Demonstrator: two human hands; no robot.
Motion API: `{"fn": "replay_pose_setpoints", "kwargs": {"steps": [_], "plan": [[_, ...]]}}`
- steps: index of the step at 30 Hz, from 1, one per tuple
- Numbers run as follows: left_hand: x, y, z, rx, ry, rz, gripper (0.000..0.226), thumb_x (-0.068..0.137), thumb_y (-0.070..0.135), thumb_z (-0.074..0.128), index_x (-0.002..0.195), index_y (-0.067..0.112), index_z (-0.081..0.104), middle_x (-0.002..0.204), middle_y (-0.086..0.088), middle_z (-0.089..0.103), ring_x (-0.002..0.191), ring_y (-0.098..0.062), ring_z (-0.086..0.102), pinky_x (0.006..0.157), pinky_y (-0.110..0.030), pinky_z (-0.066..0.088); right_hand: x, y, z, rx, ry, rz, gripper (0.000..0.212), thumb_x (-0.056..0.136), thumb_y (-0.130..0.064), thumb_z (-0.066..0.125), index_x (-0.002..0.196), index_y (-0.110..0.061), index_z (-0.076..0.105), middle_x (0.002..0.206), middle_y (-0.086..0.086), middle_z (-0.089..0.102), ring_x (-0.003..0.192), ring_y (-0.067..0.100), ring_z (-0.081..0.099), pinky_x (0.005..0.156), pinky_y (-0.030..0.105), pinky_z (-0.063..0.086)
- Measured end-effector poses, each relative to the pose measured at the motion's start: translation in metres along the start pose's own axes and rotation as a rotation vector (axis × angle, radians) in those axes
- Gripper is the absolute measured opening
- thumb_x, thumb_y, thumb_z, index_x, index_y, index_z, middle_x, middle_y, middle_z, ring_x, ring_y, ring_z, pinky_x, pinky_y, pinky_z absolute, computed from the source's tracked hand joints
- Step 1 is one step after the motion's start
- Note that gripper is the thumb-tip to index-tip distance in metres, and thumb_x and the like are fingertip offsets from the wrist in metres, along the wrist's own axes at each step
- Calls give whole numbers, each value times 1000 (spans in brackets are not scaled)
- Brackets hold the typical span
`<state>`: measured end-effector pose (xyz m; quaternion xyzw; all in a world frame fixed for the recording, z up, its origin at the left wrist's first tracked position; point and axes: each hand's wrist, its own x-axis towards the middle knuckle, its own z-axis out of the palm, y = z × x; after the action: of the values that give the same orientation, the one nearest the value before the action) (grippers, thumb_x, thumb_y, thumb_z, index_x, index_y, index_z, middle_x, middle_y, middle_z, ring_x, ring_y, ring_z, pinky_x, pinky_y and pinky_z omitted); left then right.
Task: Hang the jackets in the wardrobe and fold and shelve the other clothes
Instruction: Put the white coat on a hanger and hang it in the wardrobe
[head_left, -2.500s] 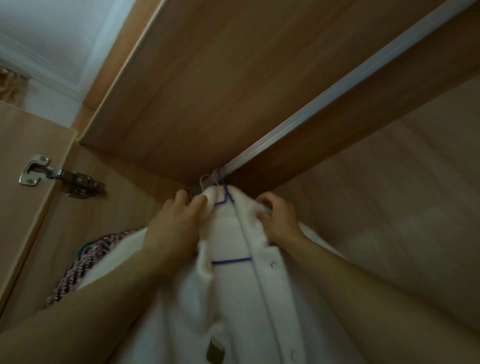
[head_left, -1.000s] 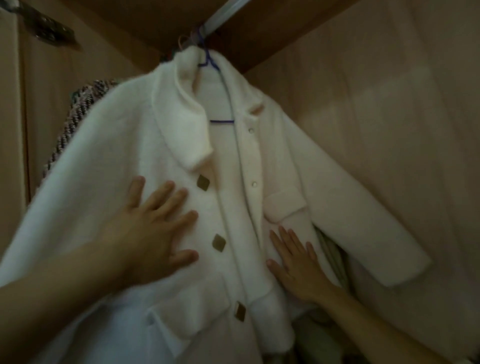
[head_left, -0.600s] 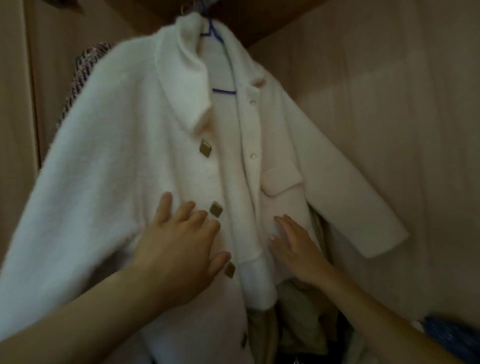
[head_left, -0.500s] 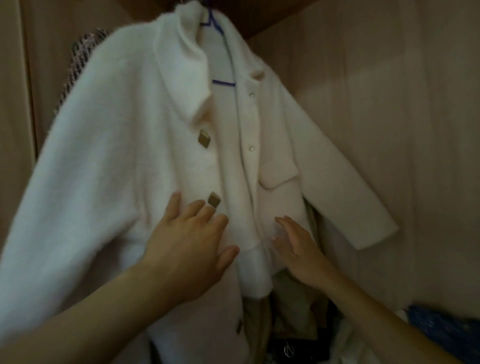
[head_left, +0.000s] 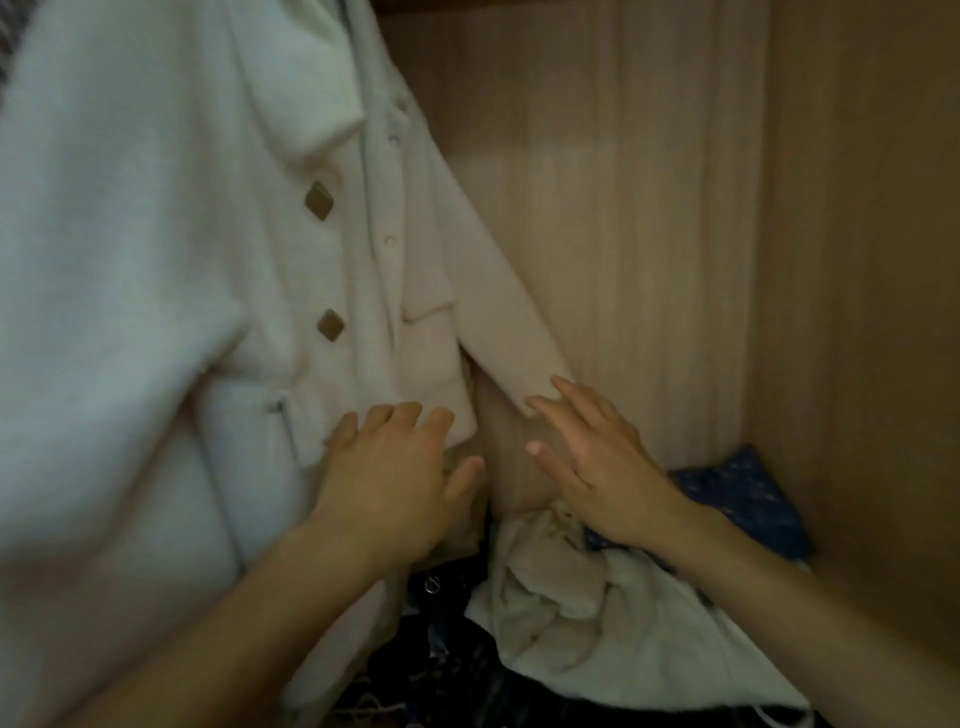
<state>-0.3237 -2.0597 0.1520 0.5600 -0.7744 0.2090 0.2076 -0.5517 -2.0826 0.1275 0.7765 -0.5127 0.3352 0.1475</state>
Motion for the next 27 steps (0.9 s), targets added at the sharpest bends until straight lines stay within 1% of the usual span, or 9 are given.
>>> {"fn": "replay_pose_setpoints", "kwargs": {"steps": [4, 7, 9, 11, 16, 19, 22, 24, 27], "plan": [[-29, 2, 13, -81, 51, 139, 76, 80, 72, 12, 135, 34, 47, 136, 0, 55, 124, -27, 48, 107, -54, 32, -63, -22, -28, -142, -63, 127, 80, 88, -75, 12, 151, -29, 29, 161, 4, 18, 146, 23, 18, 116, 46, 22], [-41, 12, 12, -196, -14, 192, 86, 76, 77, 6, 143, 36, 40, 146, -1, 46, 132, -27, 42, 111, -51, 29, -100, -40, -60, -242, -101, 221, 78, 86, -75, 14, 149, -32, 30, 160, 2, 22, 145, 22, 21, 113, 47, 26], [-48, 27, 7, -302, -40, 233, 88, 74, 79, 5, 144, 37, 37, 149, -2, 44, 132, -28, 42, 109, -48, 32, -124, -51, -87, -313, -104, 267, 81, 85, -79, 11, 149, -32, 28, 158, 2, 25, 145, 23, 23, 113, 49, 27], [-56, 48, -3, -405, -28, 274, 87, 73, 80, 7, 141, 37, 41, 143, -1, 49, 126, -29, 46, 105, -45, 37, -148, -60, -118, -362, -100, 311, 79, 86, -77, 11, 150, -33, 26, 158, 2, 26, 145, 24, 23, 113, 50, 27], [-90, 104, -35, -539, -20, 417, 78, 77, 79, 11, 132, 39, 49, 130, 4, 58, 117, -24, 53, 97, -44, 44, -212, -91, -194, -459, -50, 386, 70, 90, -69, 22, 150, -34, 25, 157, 0, 27, 142, 22, 26, 113, 45, 29], [-117, 137, -61, -528, -37, 473, 77, 79, 79, 10, 135, 40, 44, 134, 6, 56, 119, -23, 52, 96, -45, 44, -259, -110, -233, -494, -48, 450, 63, 96, -66, 29, 151, -36, 21, 159, -3, 23, 144, 19, 22, 113, 46, 28], [-150, 172, -93, -506, -51, 520, 69, 88, 77, 18, 141, 38, 39, 144, 6, 48, 128, -24, 46, 101, -47, 40, -309, -131, -272, -522, -54, 490, 62, 95, -65, 27, 150, -39, 20, 160, -3, 20, 146, 18, 18, 114, 46, 25], [-177, 195, -116, -512, -59, 550, 68, 89, 76, 17, 141, 39, 39, 146, 6, 45, 130, -23, 44, 103, -48, 38, -345, -143, -297, -525, -47, 499, 61, 95, -63, 29, 150, -39, 21, 159, -5, 21, 146, 16, 18, 112, 44, 25], [-229, 227, -144, -523, -51, 582, 63, 91, 73, 24, 141, 39, 40, 148, 7, 42, 132, -24, 41, 105, -48, 37, -399, -159, -324, -500, -30, 505, 63, 94, -67, 29, 149, -37, 25, 158, -6, 24, 145, 14, 20, 112, 42, 26]]}}
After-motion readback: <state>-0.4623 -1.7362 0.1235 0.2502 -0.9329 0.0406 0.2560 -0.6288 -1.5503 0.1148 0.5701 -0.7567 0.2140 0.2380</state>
